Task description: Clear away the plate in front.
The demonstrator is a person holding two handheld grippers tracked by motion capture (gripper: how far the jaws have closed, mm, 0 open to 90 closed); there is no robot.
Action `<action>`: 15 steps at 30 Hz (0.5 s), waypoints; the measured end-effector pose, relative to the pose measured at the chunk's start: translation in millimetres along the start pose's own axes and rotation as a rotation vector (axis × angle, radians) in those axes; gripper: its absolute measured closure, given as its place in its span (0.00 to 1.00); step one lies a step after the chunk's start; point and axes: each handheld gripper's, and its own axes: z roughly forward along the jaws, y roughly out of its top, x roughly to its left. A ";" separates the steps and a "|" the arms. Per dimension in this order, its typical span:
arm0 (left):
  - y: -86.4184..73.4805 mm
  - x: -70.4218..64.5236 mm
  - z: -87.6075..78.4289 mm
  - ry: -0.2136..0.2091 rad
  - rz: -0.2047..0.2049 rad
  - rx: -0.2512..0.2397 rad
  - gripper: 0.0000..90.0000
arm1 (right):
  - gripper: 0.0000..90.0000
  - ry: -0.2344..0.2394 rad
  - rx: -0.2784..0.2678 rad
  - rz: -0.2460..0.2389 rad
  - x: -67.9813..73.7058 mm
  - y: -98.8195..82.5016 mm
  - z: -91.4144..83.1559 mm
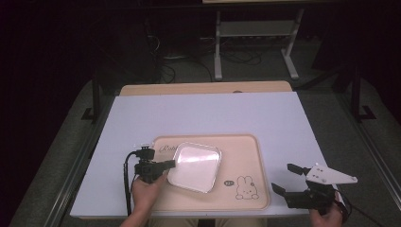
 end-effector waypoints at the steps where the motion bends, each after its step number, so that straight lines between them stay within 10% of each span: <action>1: -0.1 -0.3 0.9 0.018 0.003 -0.003 0.99 | 0.15 -0.001 0.000 -0.001 0.1 0.1 0.0; 15: -16.8 0.5 3.2 -0.028 -0.119 -0.034 0.88 | 0.15 0.001 0.001 -0.004 0.6 0.2 0.0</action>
